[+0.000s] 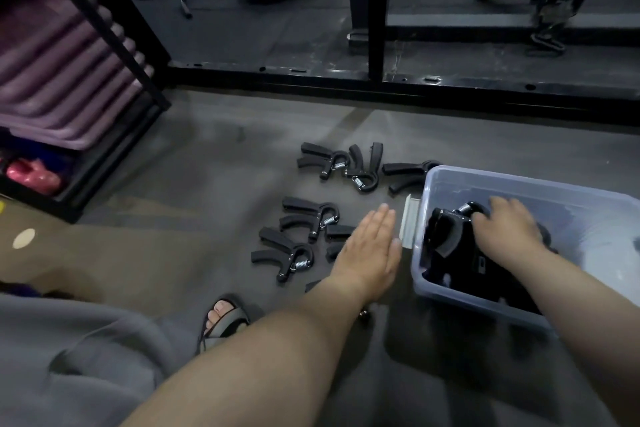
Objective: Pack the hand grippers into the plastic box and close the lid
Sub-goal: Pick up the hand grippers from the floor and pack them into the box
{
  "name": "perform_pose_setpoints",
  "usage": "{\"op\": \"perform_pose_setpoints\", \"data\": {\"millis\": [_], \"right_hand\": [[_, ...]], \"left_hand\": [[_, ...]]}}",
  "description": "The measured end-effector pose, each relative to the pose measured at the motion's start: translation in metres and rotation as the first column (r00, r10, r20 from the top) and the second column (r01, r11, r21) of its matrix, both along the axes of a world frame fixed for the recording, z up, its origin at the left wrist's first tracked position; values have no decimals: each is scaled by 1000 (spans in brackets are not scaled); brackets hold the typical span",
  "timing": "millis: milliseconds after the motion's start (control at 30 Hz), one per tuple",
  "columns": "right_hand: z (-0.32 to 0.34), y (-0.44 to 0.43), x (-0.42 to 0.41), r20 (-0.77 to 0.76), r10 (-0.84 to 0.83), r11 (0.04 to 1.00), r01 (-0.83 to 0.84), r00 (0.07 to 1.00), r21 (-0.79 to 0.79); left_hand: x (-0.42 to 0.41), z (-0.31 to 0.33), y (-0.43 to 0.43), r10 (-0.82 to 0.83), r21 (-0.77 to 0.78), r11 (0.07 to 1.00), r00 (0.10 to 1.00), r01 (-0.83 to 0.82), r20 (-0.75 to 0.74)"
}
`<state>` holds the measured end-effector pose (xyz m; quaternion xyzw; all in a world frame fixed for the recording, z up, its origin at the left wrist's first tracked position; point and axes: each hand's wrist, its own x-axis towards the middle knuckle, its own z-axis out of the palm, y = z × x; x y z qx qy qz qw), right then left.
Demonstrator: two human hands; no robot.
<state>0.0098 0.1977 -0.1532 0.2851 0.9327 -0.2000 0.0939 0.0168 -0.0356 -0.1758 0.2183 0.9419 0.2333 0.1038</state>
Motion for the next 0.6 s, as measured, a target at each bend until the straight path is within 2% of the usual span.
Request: {"op": "perform_pose_setpoints", "data": {"millis": [67, 167, 267, 367, 467, 600], "right_hand": [[0, -27, 1, -90, 103, 992, -109, 991, -58], [-7, -61, 2, -208, 274, 952, -296, 939, -84], [-11, -72, 1, -243, 232, 949, -274, 942, -158], [-9, -70, 3, -272, 184, 941, -249, 944, -230], [1, -83, 4, -324, 159, 924, -256, 932, -283], [4, -115, 4, -200, 215, 933, -261, 956, -246]], "left_hand": [[-4, -6, -14, 145, -19, 989, 986, -144, 77], [-11, -20, -38, 324, -146, 942, 933, -302, 155], [-21, -29, -57, 410, -273, 900, 872, -339, 269], [-33, -30, -61, 417, -339, 890, 845, -305, 334], [-44, -30, -56, 397, -342, 899, 843, -275, 364], [-56, -39, -49, 340, -341, 915, 870, -217, 359]]}}
